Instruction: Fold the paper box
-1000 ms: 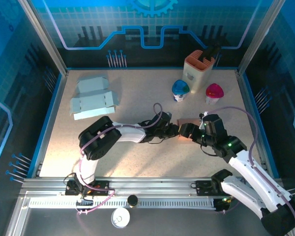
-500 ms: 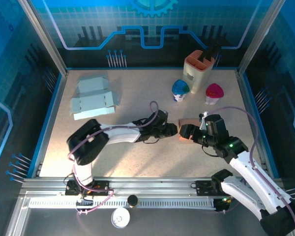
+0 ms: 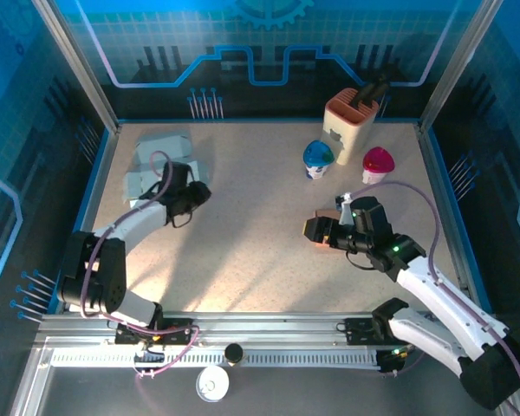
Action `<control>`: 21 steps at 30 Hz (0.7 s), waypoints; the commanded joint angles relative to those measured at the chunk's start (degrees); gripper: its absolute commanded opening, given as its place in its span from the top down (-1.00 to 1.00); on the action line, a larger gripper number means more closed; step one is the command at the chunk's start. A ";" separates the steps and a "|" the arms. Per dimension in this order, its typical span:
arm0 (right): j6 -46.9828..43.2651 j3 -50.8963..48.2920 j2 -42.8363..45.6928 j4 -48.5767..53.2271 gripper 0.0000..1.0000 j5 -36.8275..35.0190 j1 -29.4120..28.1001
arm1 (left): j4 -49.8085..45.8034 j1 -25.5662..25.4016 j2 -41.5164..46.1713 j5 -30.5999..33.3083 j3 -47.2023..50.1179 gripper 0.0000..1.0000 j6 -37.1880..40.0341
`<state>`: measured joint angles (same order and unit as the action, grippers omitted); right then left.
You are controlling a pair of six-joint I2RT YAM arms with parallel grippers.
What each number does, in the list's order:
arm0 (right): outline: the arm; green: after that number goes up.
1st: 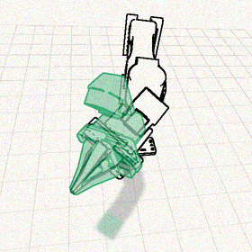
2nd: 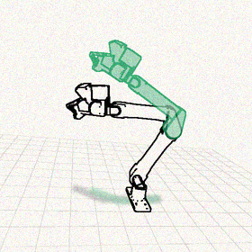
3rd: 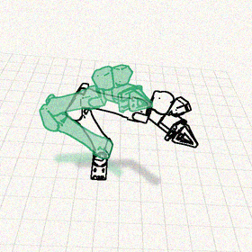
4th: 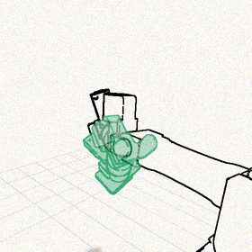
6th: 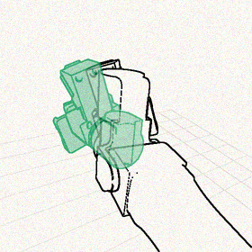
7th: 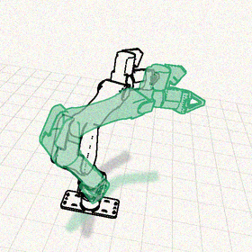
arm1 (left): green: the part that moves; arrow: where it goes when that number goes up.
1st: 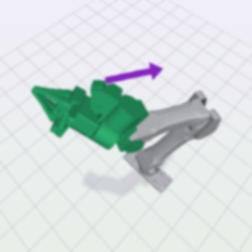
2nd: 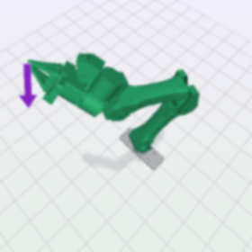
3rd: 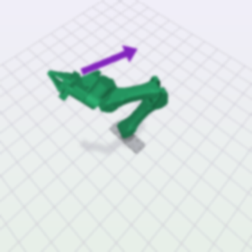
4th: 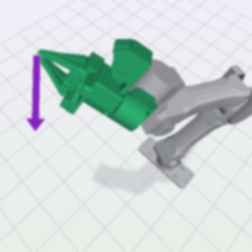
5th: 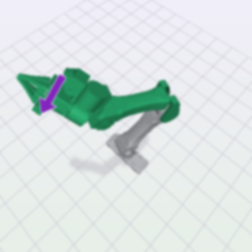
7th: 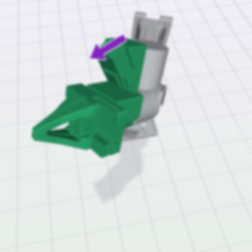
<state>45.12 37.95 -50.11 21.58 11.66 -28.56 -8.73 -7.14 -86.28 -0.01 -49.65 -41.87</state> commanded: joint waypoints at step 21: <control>-4.97 5.27 -11.67 -16.37 -0.44 5.45 -11.96 | 2.52 11.91 -21.32 -2.71 -8.79 0.31 -0.02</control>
<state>40.05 42.65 -61.19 7.60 16.78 -39.83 -7.53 4.54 -108.31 1.02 -62.52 -39.07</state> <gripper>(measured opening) 0.719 0.346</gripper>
